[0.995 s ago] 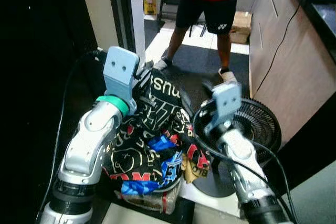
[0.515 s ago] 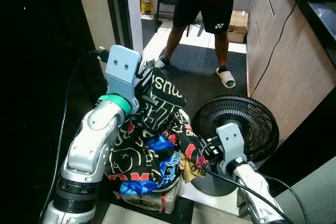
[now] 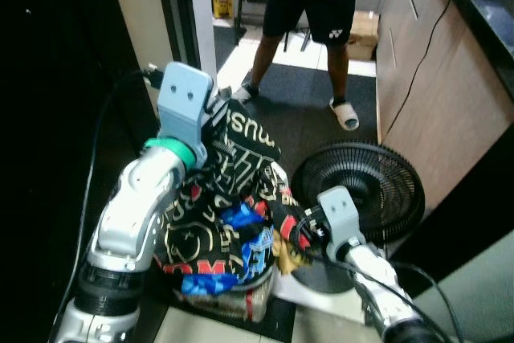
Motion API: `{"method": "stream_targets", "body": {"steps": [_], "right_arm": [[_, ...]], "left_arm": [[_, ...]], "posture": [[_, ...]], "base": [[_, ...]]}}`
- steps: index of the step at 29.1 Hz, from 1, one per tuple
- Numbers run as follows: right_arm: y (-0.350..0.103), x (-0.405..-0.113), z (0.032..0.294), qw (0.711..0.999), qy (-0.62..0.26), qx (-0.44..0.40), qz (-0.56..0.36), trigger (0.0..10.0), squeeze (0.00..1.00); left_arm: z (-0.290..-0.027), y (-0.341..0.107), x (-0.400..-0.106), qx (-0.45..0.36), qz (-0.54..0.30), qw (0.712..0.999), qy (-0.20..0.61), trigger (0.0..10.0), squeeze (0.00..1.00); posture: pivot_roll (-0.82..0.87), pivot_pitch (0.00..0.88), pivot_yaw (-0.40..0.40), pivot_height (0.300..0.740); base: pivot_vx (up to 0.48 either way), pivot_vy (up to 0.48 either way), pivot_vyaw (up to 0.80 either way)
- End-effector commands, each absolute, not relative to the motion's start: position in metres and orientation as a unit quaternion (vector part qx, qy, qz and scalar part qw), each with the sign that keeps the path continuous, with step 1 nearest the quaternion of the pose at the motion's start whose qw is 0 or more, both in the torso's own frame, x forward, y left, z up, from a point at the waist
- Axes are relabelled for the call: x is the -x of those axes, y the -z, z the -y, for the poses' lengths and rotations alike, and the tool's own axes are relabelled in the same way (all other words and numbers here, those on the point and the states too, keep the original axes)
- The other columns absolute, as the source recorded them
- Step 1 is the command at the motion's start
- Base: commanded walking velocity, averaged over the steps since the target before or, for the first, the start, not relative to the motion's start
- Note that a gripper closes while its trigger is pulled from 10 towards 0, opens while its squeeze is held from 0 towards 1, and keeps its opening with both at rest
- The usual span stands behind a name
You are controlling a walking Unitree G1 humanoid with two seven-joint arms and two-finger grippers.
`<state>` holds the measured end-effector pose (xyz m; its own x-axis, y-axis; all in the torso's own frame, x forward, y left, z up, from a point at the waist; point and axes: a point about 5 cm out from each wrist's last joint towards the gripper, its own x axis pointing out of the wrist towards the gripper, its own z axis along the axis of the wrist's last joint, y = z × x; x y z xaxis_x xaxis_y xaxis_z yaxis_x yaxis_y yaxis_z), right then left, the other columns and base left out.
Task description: Clothes washing
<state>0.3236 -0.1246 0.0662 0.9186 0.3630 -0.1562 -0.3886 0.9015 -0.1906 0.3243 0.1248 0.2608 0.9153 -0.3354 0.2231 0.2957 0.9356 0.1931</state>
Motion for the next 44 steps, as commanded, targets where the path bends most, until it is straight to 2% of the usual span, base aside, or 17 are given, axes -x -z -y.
{"method": "stream_targets", "body": {"steps": [1,11,13,22,23,24,25,34,41,43,44], "right_arm": [[-0.061,-0.322,0.113,0.967,-0.220,0.110,-0.066,10.0,0.00],[-0.057,-0.317,0.095,0.959,-0.252,0.109,-0.067,10.0,0.00],[-0.055,-0.315,0.081,0.949,-0.286,0.119,-0.066,10.0,0.00],[-0.044,-0.310,0.069,0.939,-0.297,0.153,-0.083,10.0,0.00],[-0.035,-0.305,0.065,0.934,-0.299,0.168,-0.101,5.7,0.00],[-0.035,-0.305,0.065,0.934,-0.299,0.168,-0.101,5.7,0.00],[-0.028,-0.301,0.064,0.931,-0.300,0.175,-0.115,0.0,0.00],[-0.023,-0.297,0.063,0.928,-0.304,0.174,-0.126,0.0,0.00],[-0.037,-0.307,0.073,0.953,-0.252,0.144,-0.086,0.0,0.00],[-0.065,-0.323,0.085,0.973,-0.195,0.119,-0.015,0.0,0.00],[-0.065,-0.323,0.085,0.973,-0.195,0.119,-0.015,0.0,0.00]], "left_arm": [[-0.134,-0.259,-0.322,-0.085,0.118,0.979,0.146,10.0,0.00],[-0.141,-0.258,-0.316,-0.089,0.112,0.981,0.130,10.0,0.00],[-0.142,-0.259,-0.315,-0.089,0.111,0.982,0.125,10.0,0.00],[-0.143,-0.259,-0.314,-0.088,0.111,0.983,0.120,10.0,0.00],[-0.144,-0.259,-0.314,-0.087,0.110,0.983,0.116,10.0,0.00],[-0.144,-0.259,-0.314,-0.087,0.110,0.983,0.116,10.0,0.00],[-0.144,-0.259,-0.313,-0.087,0.110,0.984,0.114,10.0,0.00],[-0.144,-0.259,-0.314,-0.086,0.109,0.984,0.112,10.0,0.00],[-0.142,-0.257,-0.316,-0.081,0.107,0.985,0.111,10.0,0.00],[-0.139,-0.255,-0.317,-0.077,0.106,0.985,0.112,10.0,0.00],[-0.139,-0.255,-0.317,-0.077,0.106,0.985,0.112,10.0,0.00]], "posture": [[0.22,0.150,0.062,0.740],[0.24,0.173,0.050,0.740],[0.25,0.183,0.039,0.740],[0.26,0.185,0.034,0.740],[0.27,0.182,0.029,0.740],[0.27,0.182,0.029,0.740],[0.26,0.180,0.026,0.740],[0.26,0.176,0.027,0.740],[0.24,0.160,0.024,0.740],[0.22,0.143,0.024,0.740],[0.22,0.143,0.024,0.740]], "base": [[0.000,0.000,0.00],[0.000,0.000,0.00],[0.000,0.000,0.00],[0.000,0.000,0.00],[0.000,0.000,0.00],[0.000,0.000,0.00],[0.000,0.000,0.00],[0.000,0.000,0.00],[0.000,0.000,0.00],[0.000,0.000,0.00],[0.000,0.000,0.00]]}}
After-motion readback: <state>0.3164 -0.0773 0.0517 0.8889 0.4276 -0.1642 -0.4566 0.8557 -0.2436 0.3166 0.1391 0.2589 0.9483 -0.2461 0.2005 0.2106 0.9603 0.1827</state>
